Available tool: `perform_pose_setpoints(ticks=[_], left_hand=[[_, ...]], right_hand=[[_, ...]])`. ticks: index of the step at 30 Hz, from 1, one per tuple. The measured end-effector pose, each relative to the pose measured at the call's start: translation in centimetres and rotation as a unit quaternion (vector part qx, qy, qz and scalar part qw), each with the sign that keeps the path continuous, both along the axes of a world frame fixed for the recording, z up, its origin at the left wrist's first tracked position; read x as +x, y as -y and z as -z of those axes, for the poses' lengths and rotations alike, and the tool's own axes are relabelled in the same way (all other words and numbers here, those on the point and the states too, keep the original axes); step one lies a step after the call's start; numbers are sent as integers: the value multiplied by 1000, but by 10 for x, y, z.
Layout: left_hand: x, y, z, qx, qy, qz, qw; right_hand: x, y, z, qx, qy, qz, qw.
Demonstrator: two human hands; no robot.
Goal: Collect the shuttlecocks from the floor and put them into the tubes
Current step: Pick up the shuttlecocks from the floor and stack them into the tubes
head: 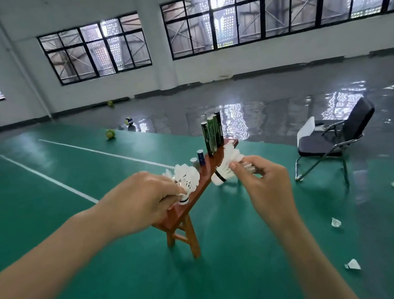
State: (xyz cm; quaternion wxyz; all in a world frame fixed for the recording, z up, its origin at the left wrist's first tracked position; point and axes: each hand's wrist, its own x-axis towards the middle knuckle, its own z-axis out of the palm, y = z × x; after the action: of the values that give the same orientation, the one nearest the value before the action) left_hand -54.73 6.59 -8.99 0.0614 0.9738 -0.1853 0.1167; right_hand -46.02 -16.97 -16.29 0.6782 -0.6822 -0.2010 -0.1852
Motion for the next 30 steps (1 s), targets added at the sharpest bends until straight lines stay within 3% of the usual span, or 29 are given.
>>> perform_pose_setpoints(ticks=[4, 11, 20, 30], left_hand=[[107, -45, 24, 8, -28, 32, 999], [334, -105, 27, -15, 5, 21, 1000], [617, -87, 60, -72, 2, 13, 997], [876, -63, 88, -84, -36, -68, 993]], right_hand=[[111, -31, 22, -12, -14, 25, 1000], [302, -75, 23, -56, -57, 47, 996], [545, -71, 45, -20, -91, 83, 992], [817, -50, 86, 64, -163, -15, 984]])
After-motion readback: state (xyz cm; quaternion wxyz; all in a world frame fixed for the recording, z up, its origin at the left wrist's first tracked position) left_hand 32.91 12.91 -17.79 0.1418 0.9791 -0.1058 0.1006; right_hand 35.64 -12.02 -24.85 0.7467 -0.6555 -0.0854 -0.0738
